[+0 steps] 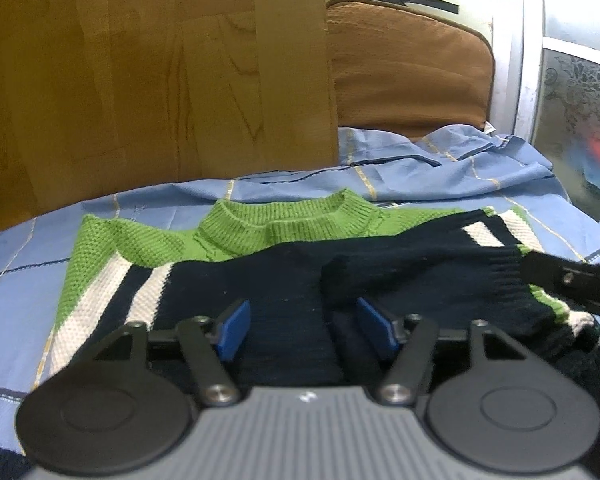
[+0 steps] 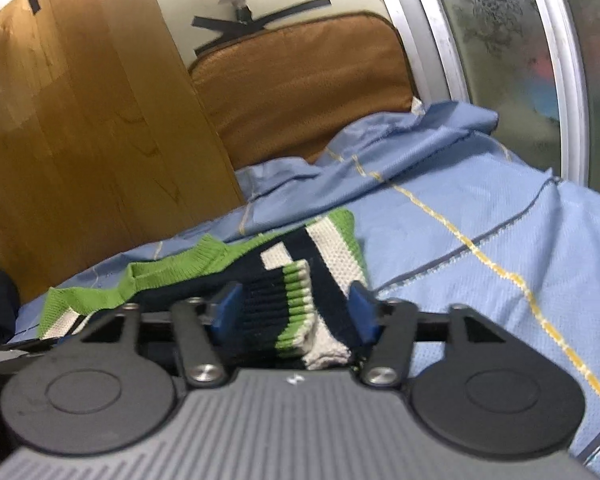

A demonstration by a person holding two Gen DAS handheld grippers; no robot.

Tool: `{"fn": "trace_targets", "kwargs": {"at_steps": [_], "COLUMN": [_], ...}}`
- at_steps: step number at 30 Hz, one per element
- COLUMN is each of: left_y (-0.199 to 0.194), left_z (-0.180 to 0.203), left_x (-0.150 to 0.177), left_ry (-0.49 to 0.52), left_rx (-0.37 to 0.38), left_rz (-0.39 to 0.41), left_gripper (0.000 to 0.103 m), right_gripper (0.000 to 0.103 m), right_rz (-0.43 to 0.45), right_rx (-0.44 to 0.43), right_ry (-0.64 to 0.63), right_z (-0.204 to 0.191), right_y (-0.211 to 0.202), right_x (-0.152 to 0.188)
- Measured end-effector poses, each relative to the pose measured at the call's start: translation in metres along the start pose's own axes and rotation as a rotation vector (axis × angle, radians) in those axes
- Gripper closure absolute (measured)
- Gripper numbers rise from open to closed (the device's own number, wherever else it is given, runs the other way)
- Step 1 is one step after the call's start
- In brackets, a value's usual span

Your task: Fold small clothes

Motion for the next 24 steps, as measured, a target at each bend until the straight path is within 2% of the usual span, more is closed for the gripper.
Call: {"fn": "trace_targets", "kwargs": {"at_steps": [6, 10, 12, 15, 18, 24], "left_y": [0.001, 0.002, 0.003, 0.004, 0.005, 0.006], "left_z": [0.0, -0.001, -0.002, -0.003, -0.003, -0.006], "left_x": [0.0, 0.0, 0.0, 0.0, 0.0, 0.001], "left_ry": [-0.005, -0.011, -0.019, -0.026, -0.03, -0.054], "left_rx": [-0.02, -0.035, -0.039, -0.04, -0.043, -0.048], "left_rz": [-0.004, -0.01, -0.015, -0.02, -0.022, -0.036], "left_gripper": [0.033, 0.027, 0.025, 0.023, 0.021, 0.014], "right_gripper": [0.035, 0.035, 0.035, 0.037, 0.037, 0.038], "right_rz": [0.061, -0.002, -0.032, -0.098, -0.102, -0.1], "right_rx": [-0.102, -0.116, -0.109, -0.046, -0.009, -0.005], "right_ry": [0.001, -0.02, -0.034, -0.042, -0.072, -0.068], "right_z": [-0.002, -0.006, -0.009, -0.009, -0.013, -0.01], "right_y": [-0.012, -0.005, -0.001, 0.012, 0.015, 0.014], "right_x": [-0.002, -0.001, 0.0, 0.003, 0.005, 0.005]}}
Point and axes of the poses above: each gripper's, at about its wrist camera, not at the fingertips, and y roughly the way its jaws point, z to its right, x to its underside, the point moved 3 cm from there along y, roughly the way its jaws point, and after that the axes turned 6 degrees about z, right-handed, at the moved point
